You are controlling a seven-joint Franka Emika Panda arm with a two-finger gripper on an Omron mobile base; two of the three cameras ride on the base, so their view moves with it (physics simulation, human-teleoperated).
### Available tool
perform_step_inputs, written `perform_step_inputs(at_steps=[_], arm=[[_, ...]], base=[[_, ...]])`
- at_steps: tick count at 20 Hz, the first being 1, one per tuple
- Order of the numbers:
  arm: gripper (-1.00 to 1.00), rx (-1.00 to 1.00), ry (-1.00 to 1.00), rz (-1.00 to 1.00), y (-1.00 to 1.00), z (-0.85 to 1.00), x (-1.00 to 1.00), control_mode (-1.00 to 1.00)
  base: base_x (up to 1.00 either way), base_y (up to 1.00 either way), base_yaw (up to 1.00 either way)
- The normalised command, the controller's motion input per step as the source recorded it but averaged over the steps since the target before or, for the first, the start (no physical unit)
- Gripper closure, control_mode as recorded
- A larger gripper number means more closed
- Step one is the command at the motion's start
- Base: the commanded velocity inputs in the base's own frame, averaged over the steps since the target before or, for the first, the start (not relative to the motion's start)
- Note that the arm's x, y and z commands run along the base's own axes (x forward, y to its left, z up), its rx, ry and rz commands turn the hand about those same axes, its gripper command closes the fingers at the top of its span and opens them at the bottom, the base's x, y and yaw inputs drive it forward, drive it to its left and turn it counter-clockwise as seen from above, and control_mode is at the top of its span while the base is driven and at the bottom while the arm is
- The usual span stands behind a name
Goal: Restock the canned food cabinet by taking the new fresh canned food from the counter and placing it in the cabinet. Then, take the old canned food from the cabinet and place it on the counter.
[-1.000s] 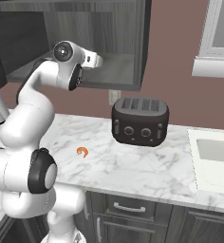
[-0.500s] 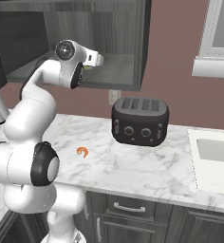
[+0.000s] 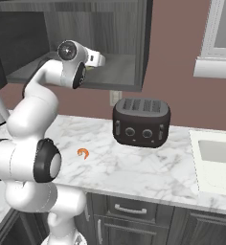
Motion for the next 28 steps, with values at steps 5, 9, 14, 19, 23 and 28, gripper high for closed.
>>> perform_step_inputs(at_steps=[5, 9, 14, 19, 23, 28], arm=[[-1.0, 0.0, 0.0, 0.0, 0.0, -0.03, 0.13, -1.0], [1.0, 0.0, 0.0, 0.0, 0.0, -0.03, 0.03, -1.0], [1.0, 0.0, 0.0, 0.0, 0.0, 0.0, 0.0, -1.0], [1.0, 0.0, -0.02, 0.0, 0.0, 0.0, -0.07, -1.0], [1.0, 0.0, -0.13, 0.0, 0.0, 0.0, -0.81, -1.0], [1.0, 0.0, -0.14, 0.0, 0.0, 0.0, -1.0, -1.0]], base=[[0.0, 0.0, 0.0], [0.0, 0.0, 0.0], [0.0, 0.0, 0.0], [0.0, 0.0, 0.0], [0.0, 0.0, 0.0], [0.0, 0.0, 0.0]])
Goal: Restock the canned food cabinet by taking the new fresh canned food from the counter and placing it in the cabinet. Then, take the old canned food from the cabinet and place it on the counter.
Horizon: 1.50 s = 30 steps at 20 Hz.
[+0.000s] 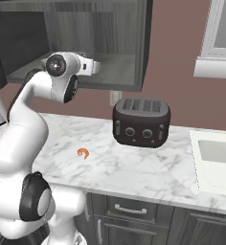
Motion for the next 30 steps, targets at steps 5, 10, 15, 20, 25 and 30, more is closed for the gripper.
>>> perform_step_inputs(at_steps=[5, 10, 15, 20, 25, 30], arm=[[1.0, 0.0, -0.08, 0.0, -0.04, 0.15, -1.0, -1.0], [1.0, 0.0, 0.0, 0.02, -0.29, 0.49, -1.0, -1.0], [1.0, 0.0, 0.02, 0.12, -0.32, 0.38, -1.0, -1.0], [1.0, -0.04, 0.1, 0.19, -0.34, 0.0, -1.0, -1.0], [1.0, 0.0, 0.11, 0.22, -0.42, -0.5, -0.96, -1.0], [1.0, -0.02, 0.13, 0.27, -0.17, -0.88, -0.44, -1.0]], base=[[0.0, 0.0, 0.0], [0.0, 0.0, 0.0], [0.0, 0.0, 0.0], [0.0, 0.0, 0.0], [0.0, 0.0, 0.0], [0.0, 0.0, 0.0]])
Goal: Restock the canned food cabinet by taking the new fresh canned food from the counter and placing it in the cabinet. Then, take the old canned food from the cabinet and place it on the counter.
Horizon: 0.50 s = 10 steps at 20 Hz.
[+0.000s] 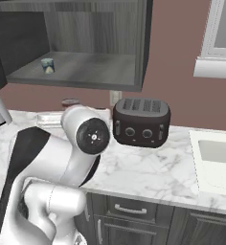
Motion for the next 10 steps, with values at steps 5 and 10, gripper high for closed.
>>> perform_step_inputs(at_steps=[5, 10], arm=[[1.0, 0.0, 0.23, 0.26, -0.24, -0.89, -0.03, -1.0], [1.0, 0.0, 0.1, 0.21, -0.05, -0.66, 0.2, -1.0]], base=[[0.0, 0.0, 0.0], [0.0, 0.0, 0.0]])
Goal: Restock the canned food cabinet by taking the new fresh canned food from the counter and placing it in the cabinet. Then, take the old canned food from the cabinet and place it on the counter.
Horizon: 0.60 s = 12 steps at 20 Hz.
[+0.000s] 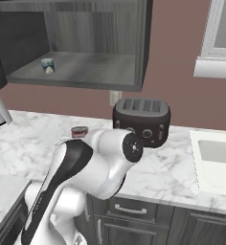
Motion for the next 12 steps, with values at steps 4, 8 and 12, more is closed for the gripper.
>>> perform_step_inputs(at_steps=[4, 8, 12], arm=[[1.0, 0.0, 0.15, 0.22, 0.0, -0.8, 0.39, -1.0], [1.0, 0.0, 0.13, 0.24, 0.0, -0.82, 0.34, -1.0], [1.0, 0.0, 0.01, 0.21, 0.0, -0.53, 0.26, -1.0]], base=[[0.0, 0.0, 0.0], [0.0, 0.0, 0.0], [0.0, 0.0, 0.0]])
